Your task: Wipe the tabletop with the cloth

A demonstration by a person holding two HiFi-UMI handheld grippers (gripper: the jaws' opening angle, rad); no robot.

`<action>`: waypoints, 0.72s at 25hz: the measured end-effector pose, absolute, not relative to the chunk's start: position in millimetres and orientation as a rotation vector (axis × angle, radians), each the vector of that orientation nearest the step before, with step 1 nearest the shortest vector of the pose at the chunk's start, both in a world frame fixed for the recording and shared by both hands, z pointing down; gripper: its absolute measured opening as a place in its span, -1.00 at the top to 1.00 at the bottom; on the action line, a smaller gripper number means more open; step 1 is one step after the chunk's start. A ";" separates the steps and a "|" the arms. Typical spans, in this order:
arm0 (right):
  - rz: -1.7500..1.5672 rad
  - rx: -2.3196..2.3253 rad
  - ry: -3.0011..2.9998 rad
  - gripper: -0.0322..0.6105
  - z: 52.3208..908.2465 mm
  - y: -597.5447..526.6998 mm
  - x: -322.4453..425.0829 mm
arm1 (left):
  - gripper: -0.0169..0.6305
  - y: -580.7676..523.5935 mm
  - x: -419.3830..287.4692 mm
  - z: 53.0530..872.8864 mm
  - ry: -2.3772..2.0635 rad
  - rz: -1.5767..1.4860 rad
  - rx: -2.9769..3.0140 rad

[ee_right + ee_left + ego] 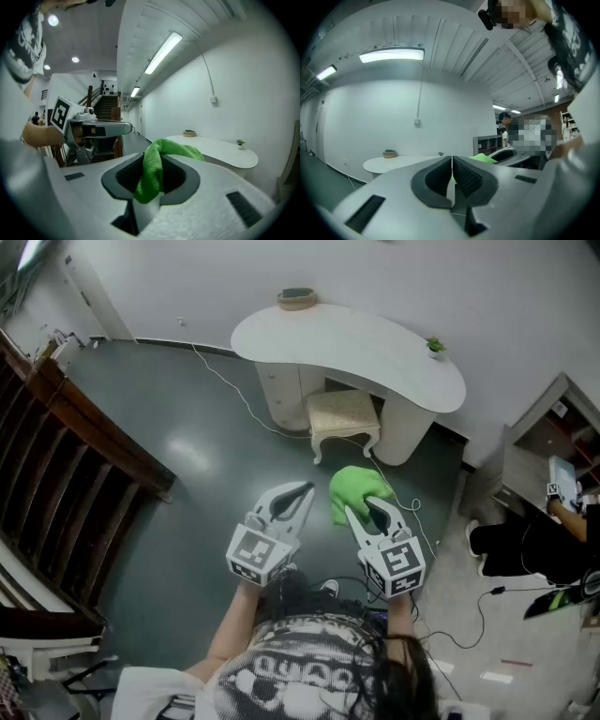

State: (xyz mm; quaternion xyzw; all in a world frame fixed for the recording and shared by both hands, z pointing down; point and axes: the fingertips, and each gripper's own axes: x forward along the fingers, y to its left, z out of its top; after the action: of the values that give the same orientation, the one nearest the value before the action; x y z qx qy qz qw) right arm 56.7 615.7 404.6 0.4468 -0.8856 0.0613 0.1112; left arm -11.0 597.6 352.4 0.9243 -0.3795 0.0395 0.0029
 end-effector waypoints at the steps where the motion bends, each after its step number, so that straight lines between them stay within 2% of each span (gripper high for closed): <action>1: 0.172 1.319 -2.601 0.62 403.6 612.9 60.6 | 0.92 591.9 -8.6 354.0 -1.187 0.110 2.913; 18: 0.210 1.256 -2.671 0.61 410.8 585.2 64.5 | 0.92 567.5 -11.3 361.2 -1.274 0.103 2.893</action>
State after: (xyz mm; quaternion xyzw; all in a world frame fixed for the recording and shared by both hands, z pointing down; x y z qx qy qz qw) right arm 64.5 585.2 410.8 0.4226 -0.8989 0.0707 0.0911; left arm -11.3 567.5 361.2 0.9147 -0.4028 0.0325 -0.0104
